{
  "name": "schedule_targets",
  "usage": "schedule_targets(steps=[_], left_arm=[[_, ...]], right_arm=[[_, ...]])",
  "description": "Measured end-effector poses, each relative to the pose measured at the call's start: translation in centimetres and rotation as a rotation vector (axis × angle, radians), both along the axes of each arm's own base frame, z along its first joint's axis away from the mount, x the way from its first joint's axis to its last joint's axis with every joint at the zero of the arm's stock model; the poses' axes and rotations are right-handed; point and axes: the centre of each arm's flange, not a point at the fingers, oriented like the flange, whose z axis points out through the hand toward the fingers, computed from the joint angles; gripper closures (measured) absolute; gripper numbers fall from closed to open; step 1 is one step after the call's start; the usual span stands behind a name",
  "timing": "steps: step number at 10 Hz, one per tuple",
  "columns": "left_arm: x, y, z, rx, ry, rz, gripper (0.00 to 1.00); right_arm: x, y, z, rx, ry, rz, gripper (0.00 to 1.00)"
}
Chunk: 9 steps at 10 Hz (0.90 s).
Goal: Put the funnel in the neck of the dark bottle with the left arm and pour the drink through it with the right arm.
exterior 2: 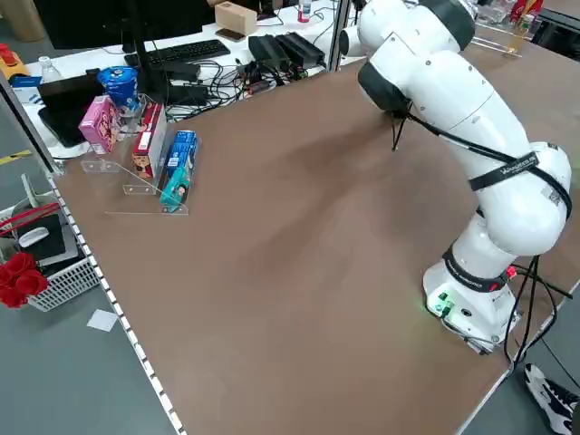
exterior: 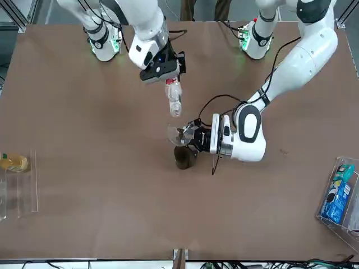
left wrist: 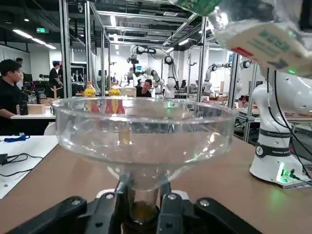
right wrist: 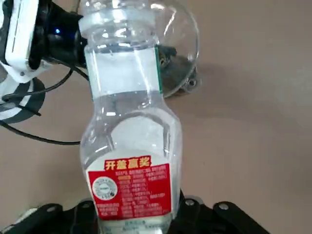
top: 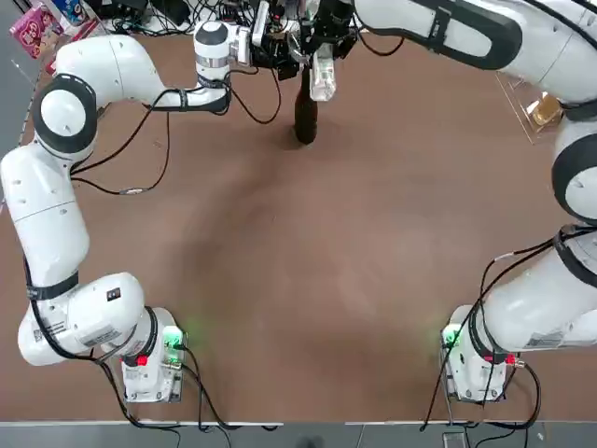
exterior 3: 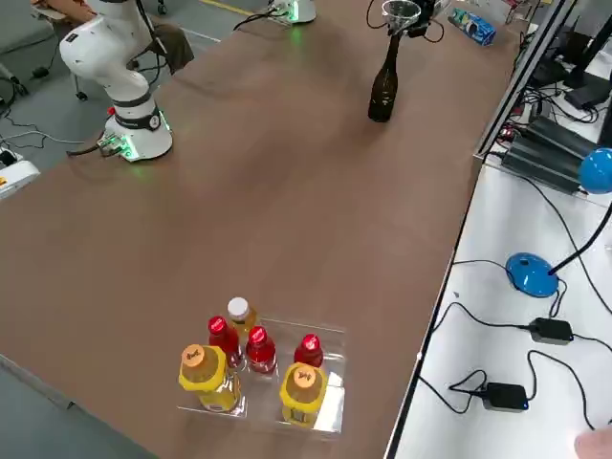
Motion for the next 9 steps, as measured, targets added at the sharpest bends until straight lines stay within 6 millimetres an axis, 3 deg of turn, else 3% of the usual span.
schedule_targets(steps=[3, 5, 7, 9], left_arm=[[0.3, -0.2, 0.7, -0.010, -0.011, 0.001, 0.27], [0.5, -0.2, 1.0, -0.013, -0.015, 0.005, 0.00], [0.6, 0.1, 1.0, -0.013, -0.016, 0.008, 0.00], [1.4, 1.2, 1.0, -0.001, -0.040, 0.018, 0.00]], right_arm=[[4.1, -4.3, -0.7, -0.022, -0.046, 0.081, 0.56], [7.6, -8.7, -0.7, 0.021, -0.052, 0.125, 0.56], [10.0, -13.3, 0.1, 0.040, -0.086, 0.168, 0.55], [10.9, -15.4, -0.2, 0.059, -0.103, 0.216, 0.55]])
